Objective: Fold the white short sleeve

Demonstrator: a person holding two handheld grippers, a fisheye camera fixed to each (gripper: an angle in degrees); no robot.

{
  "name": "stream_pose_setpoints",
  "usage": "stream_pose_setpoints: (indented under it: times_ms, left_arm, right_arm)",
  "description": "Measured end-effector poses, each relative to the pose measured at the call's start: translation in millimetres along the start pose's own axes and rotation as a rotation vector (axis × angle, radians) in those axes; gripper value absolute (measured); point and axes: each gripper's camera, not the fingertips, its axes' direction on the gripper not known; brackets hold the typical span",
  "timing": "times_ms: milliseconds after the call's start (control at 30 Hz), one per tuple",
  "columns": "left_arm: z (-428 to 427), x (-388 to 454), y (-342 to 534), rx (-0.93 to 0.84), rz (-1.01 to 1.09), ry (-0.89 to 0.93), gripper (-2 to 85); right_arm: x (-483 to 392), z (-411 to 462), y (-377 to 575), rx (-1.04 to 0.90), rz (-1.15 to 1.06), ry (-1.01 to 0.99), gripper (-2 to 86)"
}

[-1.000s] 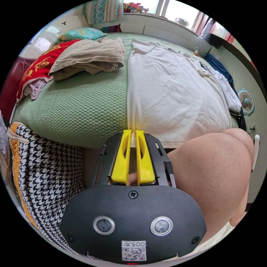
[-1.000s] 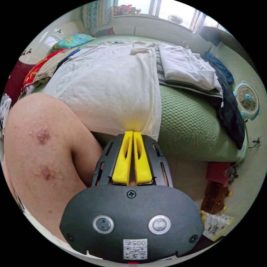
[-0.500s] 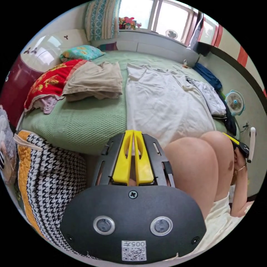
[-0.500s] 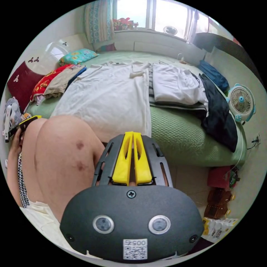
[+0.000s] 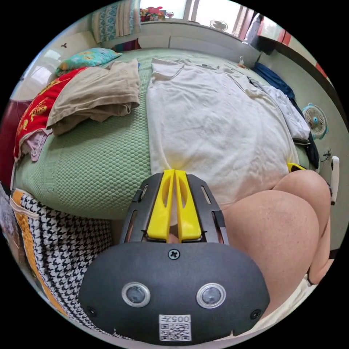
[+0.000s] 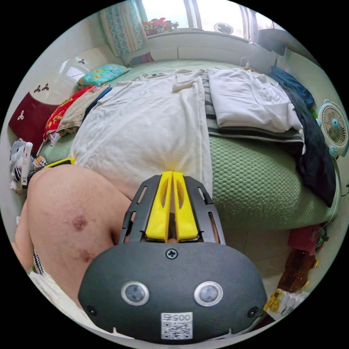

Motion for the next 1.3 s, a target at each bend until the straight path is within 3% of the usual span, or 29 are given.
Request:
stream_pose_setpoints:
  times_ms: [200, 367, 467, 667, 900, 1133, 1300]
  left_arm:
    - [-15.5, -40.6, -27.4, -0.068, 0.066, 0.272, 5.9]
    - [-59.3, -75.5, -112.6, 0.135, 0.110, 0.110, 1.9]
    - [-49.9, -81.0, -198.9, 0.248, 0.166, 0.041, 4.8]
    - [33.0, -86.3, -366.9, 0.166, 0.241, 0.012, 12.7]
    - [100.4, -106.0, -473.5, 0.130, 0.318, 0.053, 14.8]
    - [162.1, -153.9, -533.8, 0.030, 0.266, 0.279, 16.0]
    - [182.0, -181.7, -555.3, 0.024, 0.228, 0.401, 16.7]
  right_arm:
    - [13.3, -31.7, -22.6, -0.151, -0.169, -0.052, 2.9]
    - [31.4, -94.0, -66.5, 0.014, -0.282, -0.033, 4.9]
    - [30.1, -108.0, -125.7, 0.146, -0.385, 0.038, 5.0]
    - [19.3, -67.7, -254.8, 0.207, -0.551, 0.164, 4.1]
    - [59.7, -25.0, -386.1, 0.124, -0.519, 0.057, 5.1]
    - [109.1, -18.8, -461.0, 0.094, -0.391, -0.179, 11.2]
    - [141.2, 3.9, -490.8, -0.070, -0.320, -0.240, 12.0]
